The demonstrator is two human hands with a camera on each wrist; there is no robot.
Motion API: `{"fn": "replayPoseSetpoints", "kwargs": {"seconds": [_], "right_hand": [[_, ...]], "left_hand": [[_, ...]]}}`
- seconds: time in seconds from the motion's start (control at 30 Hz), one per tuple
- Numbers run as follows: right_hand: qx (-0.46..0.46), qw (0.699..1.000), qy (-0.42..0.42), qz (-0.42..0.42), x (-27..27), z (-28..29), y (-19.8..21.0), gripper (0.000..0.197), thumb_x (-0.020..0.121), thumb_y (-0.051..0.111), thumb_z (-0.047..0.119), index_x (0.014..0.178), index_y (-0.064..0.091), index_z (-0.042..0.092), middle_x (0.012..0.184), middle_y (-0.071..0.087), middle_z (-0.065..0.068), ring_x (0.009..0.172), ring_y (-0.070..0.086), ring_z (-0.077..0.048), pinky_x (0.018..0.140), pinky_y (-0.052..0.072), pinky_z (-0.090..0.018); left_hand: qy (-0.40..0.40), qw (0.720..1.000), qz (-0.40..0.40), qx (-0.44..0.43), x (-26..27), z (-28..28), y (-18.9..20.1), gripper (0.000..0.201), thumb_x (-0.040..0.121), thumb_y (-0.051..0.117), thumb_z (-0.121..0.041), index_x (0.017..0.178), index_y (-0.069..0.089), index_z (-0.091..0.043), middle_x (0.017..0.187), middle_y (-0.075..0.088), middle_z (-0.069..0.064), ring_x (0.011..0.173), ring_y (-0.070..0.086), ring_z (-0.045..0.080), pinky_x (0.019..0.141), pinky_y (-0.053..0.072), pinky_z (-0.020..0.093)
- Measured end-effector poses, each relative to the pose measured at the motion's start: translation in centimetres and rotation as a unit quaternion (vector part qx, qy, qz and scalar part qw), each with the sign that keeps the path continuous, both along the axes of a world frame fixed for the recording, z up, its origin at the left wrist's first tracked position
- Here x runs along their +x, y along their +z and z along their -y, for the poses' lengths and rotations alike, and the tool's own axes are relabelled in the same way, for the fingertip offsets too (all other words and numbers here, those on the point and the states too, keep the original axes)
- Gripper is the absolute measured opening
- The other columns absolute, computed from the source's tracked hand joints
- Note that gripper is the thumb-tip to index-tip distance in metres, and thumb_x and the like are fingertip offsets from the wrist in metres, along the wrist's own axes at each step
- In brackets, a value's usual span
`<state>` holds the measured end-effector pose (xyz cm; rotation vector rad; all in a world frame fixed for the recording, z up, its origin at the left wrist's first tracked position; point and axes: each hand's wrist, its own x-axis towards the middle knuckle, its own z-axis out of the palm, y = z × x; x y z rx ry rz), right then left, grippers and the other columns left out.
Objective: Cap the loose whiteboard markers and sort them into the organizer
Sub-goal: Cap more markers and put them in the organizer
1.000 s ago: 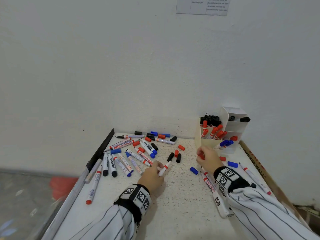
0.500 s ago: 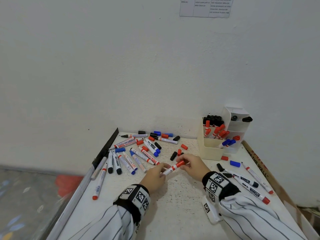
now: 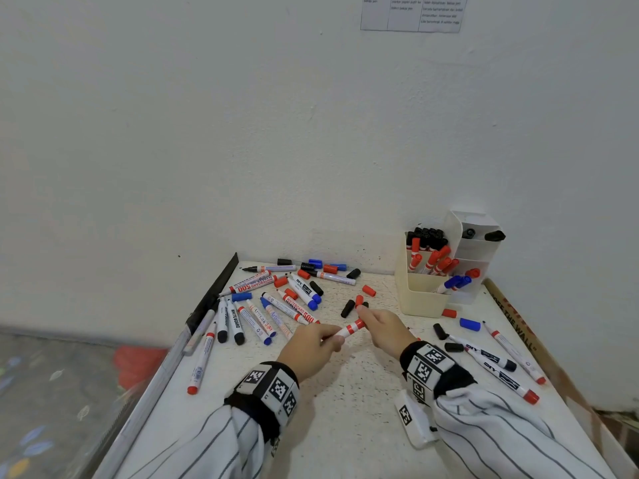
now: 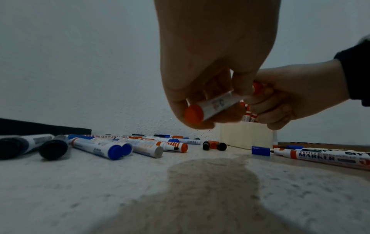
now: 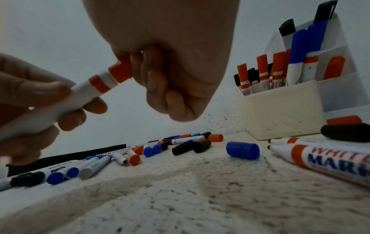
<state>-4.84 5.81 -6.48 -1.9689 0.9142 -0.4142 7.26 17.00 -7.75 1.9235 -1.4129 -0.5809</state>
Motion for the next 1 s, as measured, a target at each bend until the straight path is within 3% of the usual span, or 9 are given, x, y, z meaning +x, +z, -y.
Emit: {"fn": "replayPoseSetpoints", "kwargs": {"seconds": [0.07,0.17,0.3,0.43,0.53,0.7,0.8,0.9,1.0], "right_hand": [[-0.007,1.0,0.004,0.015,0.1,-0.3,0.3,0.042,0.099,0.035,0.032,0.059,0.044,0.024,0.055,0.034,0.002,0.052,0.032,-0.012,0.054,0.026,-0.024],[-0.016,0.999,0.026,0.035,-0.2,-0.5,0.4,0.04,0.1,0.032,0.029,0.062,0.044,0.026,0.057,0.035,0.001,0.052,0.032,-0.012,0.054,0.027,-0.024],[-0.046,0.996,0.066,0.046,-0.9,-0.6,-0.1,0.036,0.101,0.03,0.027,0.067,0.044,0.022,0.057,0.035,0.003,0.049,0.032,-0.005,0.054,0.027,-0.021],[-0.082,0.99,0.111,0.029,-1.3,-0.4,-0.3,0.032,0.101,0.03,0.026,0.071,0.042,0.023,0.058,0.035,0.006,0.047,0.034,-0.001,0.054,0.027,-0.018],[-0.113,0.986,0.124,0.002,-1.3,0.5,0.2,0.024,0.099,0.038,0.026,0.075,0.044,0.022,0.063,0.04,0.007,0.056,0.036,-0.005,0.056,0.029,-0.018],[-0.116,0.99,0.053,0.053,-2.0,3.5,2.6,0.004,0.092,0.053,0.021,0.09,0.053,0.024,0.086,0.061,0.001,0.066,0.054,-0.009,0.061,0.044,-0.016],[-0.143,0.981,-0.055,0.115,-3.0,6.7,4.8,0.011,0.091,0.053,0.012,0.102,0.055,0.012,0.095,0.064,-0.007,0.074,0.061,-0.01,0.067,0.054,-0.019],[-0.161,0.968,-0.149,0.126,-3.9,10.2,6.5,0.02,0.092,0.052,0.011,0.112,0.055,0.006,0.1,0.065,-0.011,0.077,0.064,-0.014,0.065,0.055,-0.018],[-0.236,0.942,-0.228,0.073,-4.3,12.6,7.6,0.022,0.094,0.047,0.012,0.114,0.056,0.005,0.106,0.062,-0.013,0.085,0.057,-0.017,0.073,0.047,-0.024]], "left_hand": [[-0.005,1.0,-0.004,0.007,-0.1,0.2,0.5,0.021,0.098,0.043,-0.025,0.089,0.061,-0.017,0.067,0.05,-0.008,0.059,0.042,0.004,0.058,0.034,0.015],[-0.019,0.995,-0.085,0.04,0.0,0.3,1.3,0.026,0.099,0.04,-0.026,0.098,0.064,-0.014,0.066,0.049,-0.008,0.052,0.04,0.005,0.049,0.034,0.015],[-0.04,0.951,-0.281,0.121,0.5,-0.2,2.0,0.028,0.099,0.038,-0.033,0.09,0.059,-0.017,0.061,0.042,-0.006,0.042,0.029,0.006,0.038,0.024,0.017],[-0.069,0.919,-0.35,0.167,1.0,-0.1,2.1,0.027,0.099,0.039,-0.035,0.091,0.056,-0.015,0.056,0.039,-0.007,0.039,0.026,0.004,0.035,0.021,0.015],[-0.072,0.952,-0.264,0.141,1.4,0.5,1.7,0.028,0.096,0.043,-0.038,0.1,0.06,-0.016,0.068,0.05,-0.007,0.047,0.041,0.005,0.04,0.031,0.014],[-0.043,0.985,-0.03,0.167,3.1,2.6,0.5,0.043,0.099,0.036,-0.037,0.13,0.05,-0.012,0.11,0.055,-0.001,0.102,0.05,0.014,0.087,0.039,0.024],[-0.013,0.969,0.155,0.191,5.0,3.5,-0.9,0.045,0.098,0.036,-0.036,0.139,0.04,-0.018,0.145,0.037,0.003,0.13,0.039,0.018,0.11,0.03,0.04],[0.006,0.934,0.263,0.24,6.4,4.3,-1.6,0.05,0.097,0.037,-0.038,0.143,0.031,-0.02,0.152,0.025,0.003,0.139,0.026,0.02,0.115,0.019,0.048],[0.033,0.921,0.282,0.265,7.1,4.8,-2.1,0.053,0.095,0.041,-0.037,0.144,0.029,-0.022,0.152,0.026,0.005,0.14,0.022,0.023,0.116,0.014,0.05]]}}
